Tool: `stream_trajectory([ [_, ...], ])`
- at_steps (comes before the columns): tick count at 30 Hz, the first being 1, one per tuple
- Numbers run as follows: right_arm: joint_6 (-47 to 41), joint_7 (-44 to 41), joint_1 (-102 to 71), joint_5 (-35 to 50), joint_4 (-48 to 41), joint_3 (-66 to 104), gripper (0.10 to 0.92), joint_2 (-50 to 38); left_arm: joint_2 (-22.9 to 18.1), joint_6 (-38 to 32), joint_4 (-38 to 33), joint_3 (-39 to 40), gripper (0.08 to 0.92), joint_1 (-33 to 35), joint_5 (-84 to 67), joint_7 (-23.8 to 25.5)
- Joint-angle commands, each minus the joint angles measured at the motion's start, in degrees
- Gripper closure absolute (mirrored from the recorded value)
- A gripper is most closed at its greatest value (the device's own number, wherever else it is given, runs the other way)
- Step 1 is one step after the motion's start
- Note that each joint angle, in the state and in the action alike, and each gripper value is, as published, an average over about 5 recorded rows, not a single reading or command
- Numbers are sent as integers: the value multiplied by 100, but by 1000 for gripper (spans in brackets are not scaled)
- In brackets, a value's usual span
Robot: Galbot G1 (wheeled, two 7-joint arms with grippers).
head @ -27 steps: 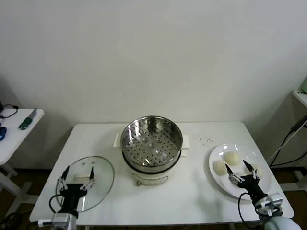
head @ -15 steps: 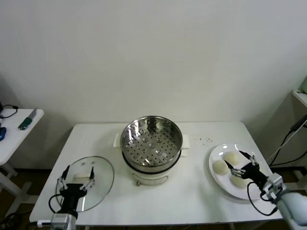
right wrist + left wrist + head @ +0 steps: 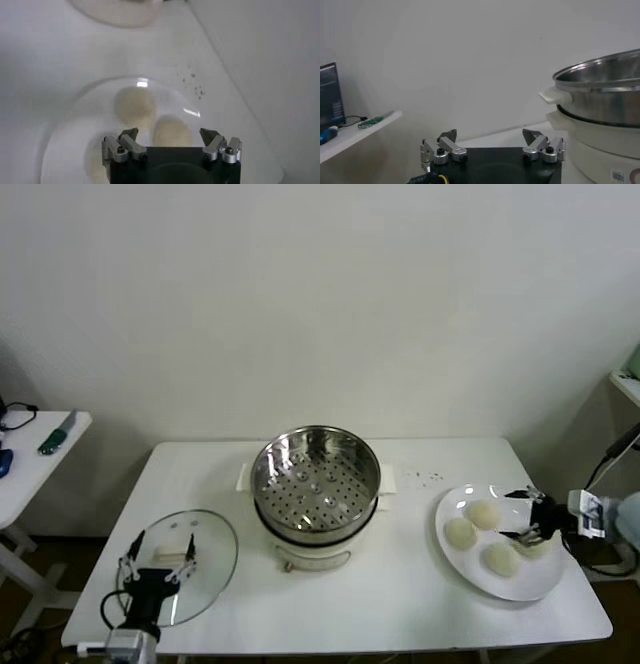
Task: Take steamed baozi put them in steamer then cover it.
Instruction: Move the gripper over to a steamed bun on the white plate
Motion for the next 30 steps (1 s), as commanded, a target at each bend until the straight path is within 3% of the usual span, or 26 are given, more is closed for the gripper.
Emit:
stream_trajectory([
  [1,189,-803,2160,-639,-896,-1952,203,-222,91,75,34,55,177,-89,31,2],
  [13,361,-1009,4197,-618,-1841,-5034,203,809,65,164,38,20,177,-28,74,32],
  [30,446,-840,3667,-1235,-2985,-4384,203,2185,89,216,28,-26,177,-38,141,0],
])
